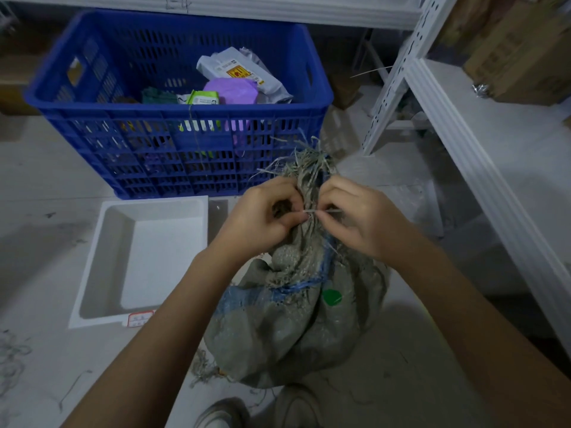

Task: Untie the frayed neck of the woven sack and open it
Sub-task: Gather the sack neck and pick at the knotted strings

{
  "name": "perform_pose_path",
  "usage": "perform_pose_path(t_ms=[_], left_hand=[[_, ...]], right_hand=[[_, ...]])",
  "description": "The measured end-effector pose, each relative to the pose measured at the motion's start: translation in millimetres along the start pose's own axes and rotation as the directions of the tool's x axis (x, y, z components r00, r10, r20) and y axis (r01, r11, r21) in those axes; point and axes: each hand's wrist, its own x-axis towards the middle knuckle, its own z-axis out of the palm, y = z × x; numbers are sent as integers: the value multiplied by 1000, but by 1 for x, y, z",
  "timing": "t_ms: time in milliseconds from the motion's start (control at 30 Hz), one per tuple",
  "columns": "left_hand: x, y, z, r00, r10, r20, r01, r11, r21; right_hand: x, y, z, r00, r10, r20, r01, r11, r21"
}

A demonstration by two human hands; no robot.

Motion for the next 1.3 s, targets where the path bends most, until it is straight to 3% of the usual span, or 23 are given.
perform_pose_path(t_ms=[167,267,400,467,600,733,900,1000,1100,1200,1300], left_hand=[[-7,-3,2,994,-104,28,108,964,-244],[-13,-8,2,985,-174,-16,149,885,-441],[-14,-8,15,993,-119,-4,106,902,-418],[-13,-7,20,985,-150,-85,97,890,-446],[-14,-3,16,913,-336,-232,142,794,-591],[-16,-1,22,857,-470,-210,196,675,-711],[-16,0,28,802,-578,-151,217,517,-828],[-17,3,27,765,-639,-76,218,368,-904],[-17,3,29,751,-660,-13,188,233,-954],[-15,5,28,739,-674,8,184,191,-964],[-17,4,33,693,-720,35,257,201,-945]], right_hand=[[-8,-4,12,988,112,-108,-92,980,178],[-15,-4,15,958,225,-176,-176,951,255],[-18,-6,22,924,331,-190,-263,913,312],[-17,-8,23,897,387,-215,-305,892,334],[-18,-8,30,837,484,-256,-371,845,385],[-17,-14,40,746,590,-309,-419,776,471],[-16,-25,49,592,782,-195,-464,529,711],[-16,-26,53,481,873,-84,-469,337,817],[-18,-27,55,440,893,-99,-520,343,783],[-18,-27,58,400,910,-113,-605,355,713],[-14,-26,65,299,951,76,-641,142,754]])
